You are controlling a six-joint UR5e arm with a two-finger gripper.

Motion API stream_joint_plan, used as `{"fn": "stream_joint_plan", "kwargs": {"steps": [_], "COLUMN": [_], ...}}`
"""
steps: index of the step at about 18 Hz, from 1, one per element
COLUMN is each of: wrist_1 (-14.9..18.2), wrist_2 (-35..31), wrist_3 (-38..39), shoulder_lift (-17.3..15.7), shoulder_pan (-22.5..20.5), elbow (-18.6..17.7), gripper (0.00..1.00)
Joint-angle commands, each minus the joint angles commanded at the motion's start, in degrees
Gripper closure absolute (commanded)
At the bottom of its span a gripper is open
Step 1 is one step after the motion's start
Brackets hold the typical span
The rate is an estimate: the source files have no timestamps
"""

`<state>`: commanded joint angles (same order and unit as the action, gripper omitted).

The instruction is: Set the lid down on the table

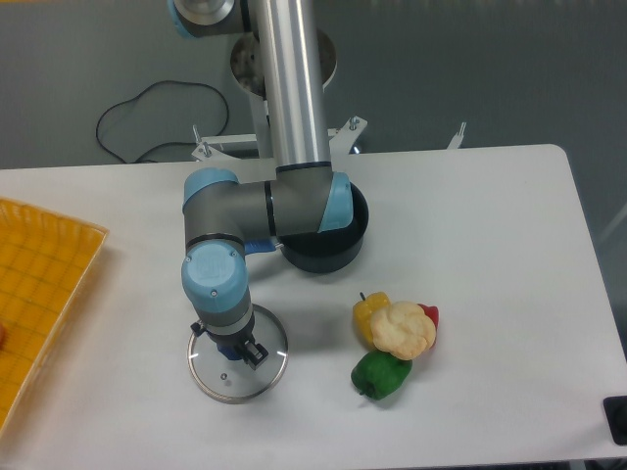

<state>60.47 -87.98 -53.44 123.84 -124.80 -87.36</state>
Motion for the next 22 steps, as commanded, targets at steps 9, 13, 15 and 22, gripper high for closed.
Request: {"fn": "stream_joint_plan", "kwargs": {"steps": [9, 13, 15, 22], "wrist_1": [-0.53, -2.02, -2.20, -2.11], "wrist_2": [-0.09, -0.09, -0.09, -0.17], "wrist_3": [0.00, 0.00, 0.00, 0.09], "shoulder_lift": [0.44, 0.35, 0.35, -0.61], "shoulder_pan": [0.09, 0.17, 0.09, 0.09], "elbow": [0.00, -0.44, -0.44, -0.44], "gripper": [0.27, 0.08, 0.05, 0.01]}}
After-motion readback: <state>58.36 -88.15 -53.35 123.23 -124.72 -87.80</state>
